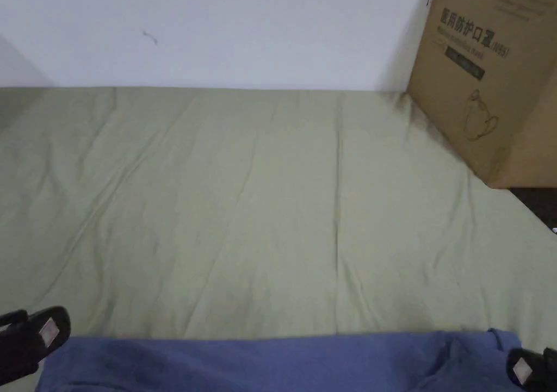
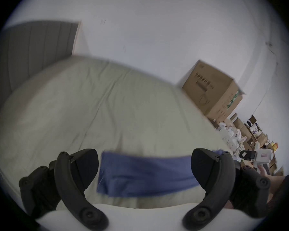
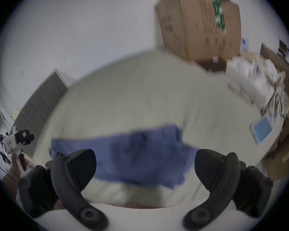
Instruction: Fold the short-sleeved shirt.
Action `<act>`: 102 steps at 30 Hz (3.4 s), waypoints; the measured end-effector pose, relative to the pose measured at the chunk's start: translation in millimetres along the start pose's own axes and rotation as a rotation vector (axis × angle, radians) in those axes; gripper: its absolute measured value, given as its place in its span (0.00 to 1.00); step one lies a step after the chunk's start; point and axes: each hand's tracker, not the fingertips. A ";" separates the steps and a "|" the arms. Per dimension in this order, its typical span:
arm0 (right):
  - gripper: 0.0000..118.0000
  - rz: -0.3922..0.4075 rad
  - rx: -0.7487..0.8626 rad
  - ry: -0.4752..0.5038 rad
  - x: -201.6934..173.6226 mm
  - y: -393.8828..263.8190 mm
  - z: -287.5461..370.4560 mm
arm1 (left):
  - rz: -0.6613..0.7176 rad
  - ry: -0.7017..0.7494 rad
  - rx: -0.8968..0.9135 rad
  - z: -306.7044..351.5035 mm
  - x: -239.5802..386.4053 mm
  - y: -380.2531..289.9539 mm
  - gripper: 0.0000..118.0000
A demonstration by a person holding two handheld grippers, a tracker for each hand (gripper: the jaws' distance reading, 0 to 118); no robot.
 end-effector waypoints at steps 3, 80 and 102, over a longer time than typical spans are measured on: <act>0.99 0.083 0.534 -0.031 -48.3 0.9 39.0 | -0.164 0.066 0.322 31.0 58.2 -1.9 0.96; 0.02 0.178 0.279 0.086 -130.9 -33.0 -3.8 | 0.088 -0.225 -0.467 -130.0 67.5 -22.0 0.65; 0.02 0.087 0.234 0.078 -95.7 -40.0 -9.9 | -0.135 -0.079 -0.682 -185.1 95.2 -112.5 0.03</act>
